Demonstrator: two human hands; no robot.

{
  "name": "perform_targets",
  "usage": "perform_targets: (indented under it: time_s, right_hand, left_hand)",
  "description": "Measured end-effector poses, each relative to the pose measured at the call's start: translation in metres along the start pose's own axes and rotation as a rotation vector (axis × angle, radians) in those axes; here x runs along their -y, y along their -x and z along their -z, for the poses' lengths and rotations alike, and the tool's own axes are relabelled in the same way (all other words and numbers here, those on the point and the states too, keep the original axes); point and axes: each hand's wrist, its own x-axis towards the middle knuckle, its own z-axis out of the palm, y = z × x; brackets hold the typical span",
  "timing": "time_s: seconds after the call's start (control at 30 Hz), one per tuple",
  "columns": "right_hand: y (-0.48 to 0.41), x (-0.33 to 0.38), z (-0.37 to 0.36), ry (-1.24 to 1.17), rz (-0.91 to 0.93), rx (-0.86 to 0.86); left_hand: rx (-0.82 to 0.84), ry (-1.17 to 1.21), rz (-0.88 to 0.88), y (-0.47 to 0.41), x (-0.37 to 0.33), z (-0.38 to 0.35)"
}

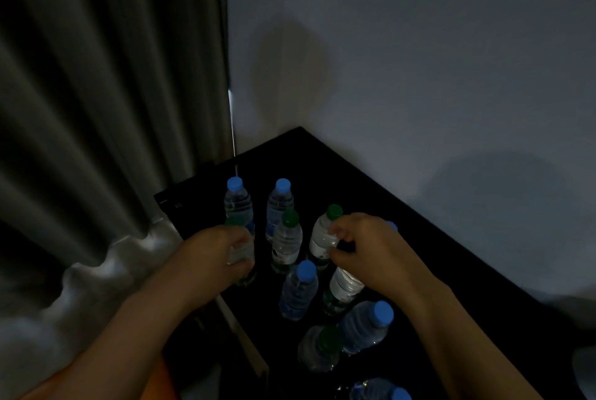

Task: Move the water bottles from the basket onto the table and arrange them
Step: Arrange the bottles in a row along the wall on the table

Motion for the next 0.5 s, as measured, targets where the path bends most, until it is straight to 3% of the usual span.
perform_targets:
  time_s: [0.2,0.5]
  right_hand:
    - [-0.039,0.001,-0.016,-0.009,-0.038,0.057]
    - [-0.09,0.018,-0.053,0.013,-0.218,0.111]
  left_hand:
    - [0.023,-0.017,-0.019,-0.038,0.021,0.008]
    - [0.315,-0.083,-0.149,-0.107,0.068,0.015]
